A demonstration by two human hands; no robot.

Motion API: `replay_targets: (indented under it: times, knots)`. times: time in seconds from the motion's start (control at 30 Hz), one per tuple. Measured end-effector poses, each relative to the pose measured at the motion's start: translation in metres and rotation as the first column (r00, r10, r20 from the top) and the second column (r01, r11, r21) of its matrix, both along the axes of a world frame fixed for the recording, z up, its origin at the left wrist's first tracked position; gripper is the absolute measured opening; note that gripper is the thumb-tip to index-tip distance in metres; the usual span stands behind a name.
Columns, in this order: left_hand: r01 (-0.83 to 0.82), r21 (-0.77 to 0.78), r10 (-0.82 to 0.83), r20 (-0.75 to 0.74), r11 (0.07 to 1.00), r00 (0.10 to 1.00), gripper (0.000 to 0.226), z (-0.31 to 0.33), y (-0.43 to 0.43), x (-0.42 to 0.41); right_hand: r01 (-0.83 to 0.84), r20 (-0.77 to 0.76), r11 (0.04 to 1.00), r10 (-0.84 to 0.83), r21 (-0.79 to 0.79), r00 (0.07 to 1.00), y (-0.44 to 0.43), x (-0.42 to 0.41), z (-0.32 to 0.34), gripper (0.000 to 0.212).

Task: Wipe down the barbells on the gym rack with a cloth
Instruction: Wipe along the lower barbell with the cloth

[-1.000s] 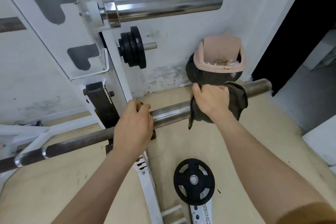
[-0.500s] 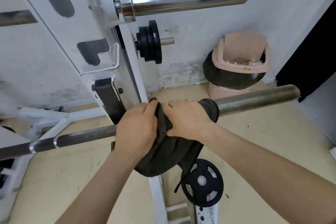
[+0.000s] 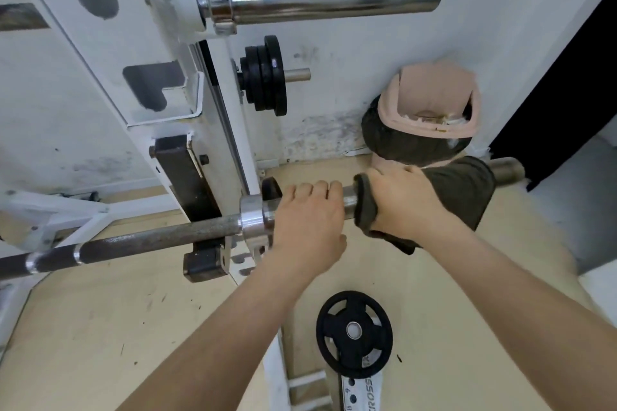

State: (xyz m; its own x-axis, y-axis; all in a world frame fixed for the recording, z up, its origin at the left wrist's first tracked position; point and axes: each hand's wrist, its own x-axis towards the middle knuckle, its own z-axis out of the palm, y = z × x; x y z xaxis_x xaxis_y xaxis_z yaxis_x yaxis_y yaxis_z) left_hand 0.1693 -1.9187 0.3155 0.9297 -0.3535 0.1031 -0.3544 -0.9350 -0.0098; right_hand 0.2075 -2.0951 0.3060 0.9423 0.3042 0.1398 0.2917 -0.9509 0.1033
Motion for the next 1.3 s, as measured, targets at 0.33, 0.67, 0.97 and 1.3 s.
replay_targets:
  times: [0.33, 0.67, 0.97, 1.3]
  knots:
    - [-0.046, 0.009, 0.047, -0.203, 0.999, 0.978, 0.034, 0.006, -0.006, 0.038, -0.09, 0.15, 0.996, 0.09, -0.004, 0.985, -0.1, 0.01, -0.009, 0.051]
    - [-0.174, -0.214, -0.127, -0.903, 0.961, 0.41, 0.026, 0.023, 0.0, 0.087, 0.257, -0.185, 0.965, -0.245, 0.046, 0.952, -0.165, 0.023, 0.008, 0.059]
    - [-0.066, 0.034, 0.062, 0.102, 0.997, 0.993, 0.034, -0.022, -0.009, 0.013, 0.026, -0.343, 0.998, -0.047, -0.065, 0.938, -0.096, 0.027, 0.025, 0.039]
    - [-0.045, -0.54, 0.09, 0.057, 0.84, 0.994, 0.057, 0.032, 0.049, -0.033, -0.264, -0.26, 0.962, 0.274, 0.074, 0.926, 0.11, -0.023, 0.028, 0.036]
